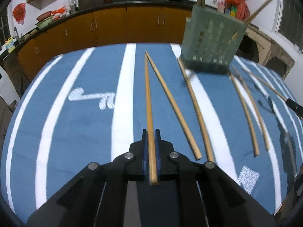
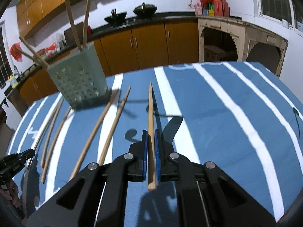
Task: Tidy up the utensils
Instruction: 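Lift the chopsticks and carry them over the green holder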
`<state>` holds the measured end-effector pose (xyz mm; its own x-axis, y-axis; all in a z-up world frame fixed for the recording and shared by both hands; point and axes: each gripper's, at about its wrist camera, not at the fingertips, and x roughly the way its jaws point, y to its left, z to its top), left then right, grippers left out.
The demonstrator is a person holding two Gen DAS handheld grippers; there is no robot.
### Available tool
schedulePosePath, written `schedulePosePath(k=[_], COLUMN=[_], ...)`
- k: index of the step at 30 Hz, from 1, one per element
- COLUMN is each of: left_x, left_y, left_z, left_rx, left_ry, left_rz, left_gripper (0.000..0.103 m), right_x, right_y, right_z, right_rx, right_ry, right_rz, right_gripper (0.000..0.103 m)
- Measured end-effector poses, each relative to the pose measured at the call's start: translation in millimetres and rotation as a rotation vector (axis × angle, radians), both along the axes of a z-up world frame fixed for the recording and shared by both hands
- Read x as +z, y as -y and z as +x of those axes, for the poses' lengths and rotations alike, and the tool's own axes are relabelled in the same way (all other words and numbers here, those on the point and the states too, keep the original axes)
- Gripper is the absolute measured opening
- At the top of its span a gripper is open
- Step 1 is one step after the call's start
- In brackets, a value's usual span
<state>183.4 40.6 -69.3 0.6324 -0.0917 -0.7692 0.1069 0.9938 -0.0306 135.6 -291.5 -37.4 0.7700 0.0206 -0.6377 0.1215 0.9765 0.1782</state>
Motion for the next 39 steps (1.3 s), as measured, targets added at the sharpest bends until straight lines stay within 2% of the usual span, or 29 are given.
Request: schedulePosePath(k=[11, 20, 29, 39], left_x=[77, 123, 146, 171], left_y=[-7, -3, -9, -8], left_z=[-19, -30, -27, -23], left_rx=[0.002, 0.001, 0.035, 0.006], left_ry=[0.225, 0.375, 0.427, 0.470], left_rz=[-0.067, -0.083, -0.116, -0.111], left_gripper=[0.007, 0.007, 0.007, 0.007], right_x=[51, 76, 84, 98], right_y=[5, 5, 4, -1], right_z=[-10, -12, -7, -7], right_rx=[-0.007, 0.003, 0.010, 0.027], right_ry=[0.166, 0.250, 0.268, 0.301], right_rz=[0.016, 0.038, 0.051, 0.037], right_gripper=[0.008, 0.008, 0.008, 0.008])
